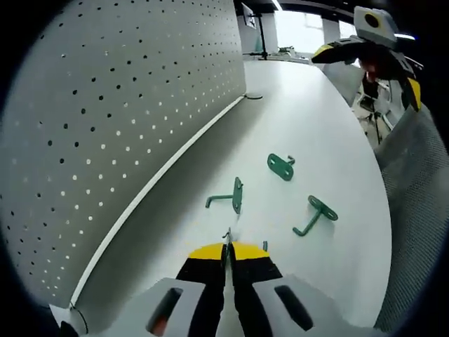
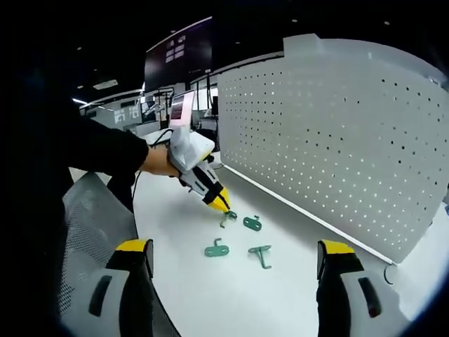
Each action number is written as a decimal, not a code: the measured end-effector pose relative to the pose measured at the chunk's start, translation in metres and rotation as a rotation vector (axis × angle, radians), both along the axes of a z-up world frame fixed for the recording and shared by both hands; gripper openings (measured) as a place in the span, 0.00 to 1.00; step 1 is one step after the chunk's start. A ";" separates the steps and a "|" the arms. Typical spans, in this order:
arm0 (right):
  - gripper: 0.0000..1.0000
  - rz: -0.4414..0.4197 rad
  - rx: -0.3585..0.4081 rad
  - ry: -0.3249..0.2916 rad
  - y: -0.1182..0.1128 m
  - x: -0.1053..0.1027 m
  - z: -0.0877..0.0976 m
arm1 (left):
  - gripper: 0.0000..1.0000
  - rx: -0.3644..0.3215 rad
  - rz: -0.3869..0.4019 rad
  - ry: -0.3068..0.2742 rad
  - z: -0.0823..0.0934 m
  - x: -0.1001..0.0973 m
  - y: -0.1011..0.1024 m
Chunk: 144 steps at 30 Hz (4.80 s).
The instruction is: Insert the hook assembly into the mounting plate slot until the hook locks in place.
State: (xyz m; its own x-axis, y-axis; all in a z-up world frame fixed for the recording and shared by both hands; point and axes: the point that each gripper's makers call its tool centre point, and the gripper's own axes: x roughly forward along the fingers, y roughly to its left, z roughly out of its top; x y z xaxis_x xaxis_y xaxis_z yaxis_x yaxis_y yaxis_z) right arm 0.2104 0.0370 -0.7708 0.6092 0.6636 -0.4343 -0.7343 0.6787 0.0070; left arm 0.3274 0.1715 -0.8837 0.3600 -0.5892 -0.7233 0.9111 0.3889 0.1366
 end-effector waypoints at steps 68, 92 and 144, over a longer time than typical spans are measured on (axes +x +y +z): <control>0.39 0.030 0.073 -0.307 0.049 -0.005 0.123 | 0.01 -0.808 0.243 -0.222 0.215 -0.072 -0.023; 0.03 -0.133 0.072 -0.370 0.062 0.009 0.152 | 0.01 -0.898 0.162 -0.219 0.273 -0.096 -0.064; 0.01 -0.598 0.077 -0.469 -0.020 0.103 0.217 | 0.34 -0.719 0.110 -0.260 0.194 -0.113 -0.003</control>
